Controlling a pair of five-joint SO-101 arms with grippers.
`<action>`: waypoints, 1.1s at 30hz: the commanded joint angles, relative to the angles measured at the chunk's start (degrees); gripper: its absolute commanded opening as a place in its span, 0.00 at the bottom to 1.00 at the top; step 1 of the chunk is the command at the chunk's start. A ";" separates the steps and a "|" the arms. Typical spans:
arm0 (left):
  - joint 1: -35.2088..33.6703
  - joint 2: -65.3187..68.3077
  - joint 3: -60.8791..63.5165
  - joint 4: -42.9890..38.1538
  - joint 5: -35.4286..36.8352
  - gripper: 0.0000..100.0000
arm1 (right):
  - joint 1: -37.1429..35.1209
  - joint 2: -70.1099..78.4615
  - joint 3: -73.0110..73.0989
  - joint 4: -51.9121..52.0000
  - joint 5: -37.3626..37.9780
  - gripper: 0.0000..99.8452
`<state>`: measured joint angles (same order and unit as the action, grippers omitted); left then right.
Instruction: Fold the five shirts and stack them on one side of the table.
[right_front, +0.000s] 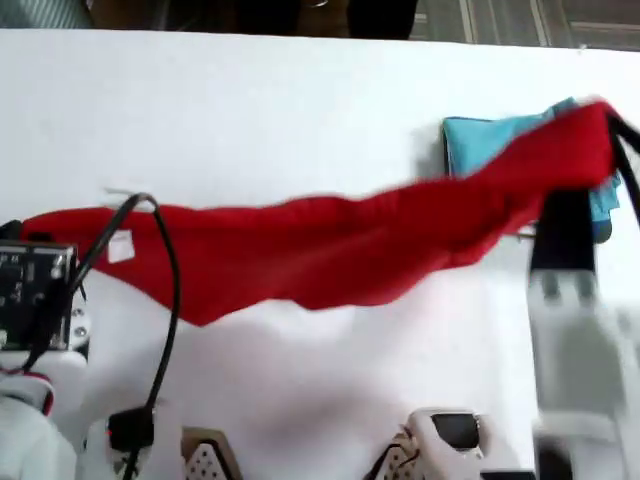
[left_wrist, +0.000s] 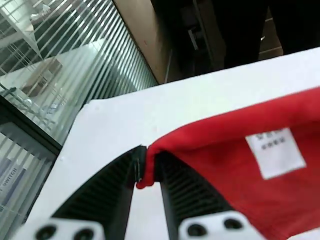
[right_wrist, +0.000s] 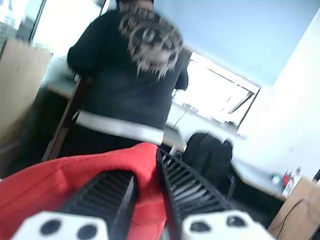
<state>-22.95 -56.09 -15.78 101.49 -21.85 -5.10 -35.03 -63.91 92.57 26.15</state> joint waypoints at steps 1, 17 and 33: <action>-0.70 -0.26 -3.12 0.70 0.70 0.03 | -0.22 -3.30 0.26 -0.92 -0.26 0.02; -0.70 1.41 -1.19 -0.79 0.44 0.03 | -0.57 4.44 10.55 -6.73 -0.35 0.02; -0.35 39.74 4.97 -17.41 0.35 0.03 | -3.47 22.81 48.18 -34.86 0.09 0.02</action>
<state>-22.95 -23.47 -10.42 89.98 -21.85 -8.44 -14.37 -19.87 65.14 26.15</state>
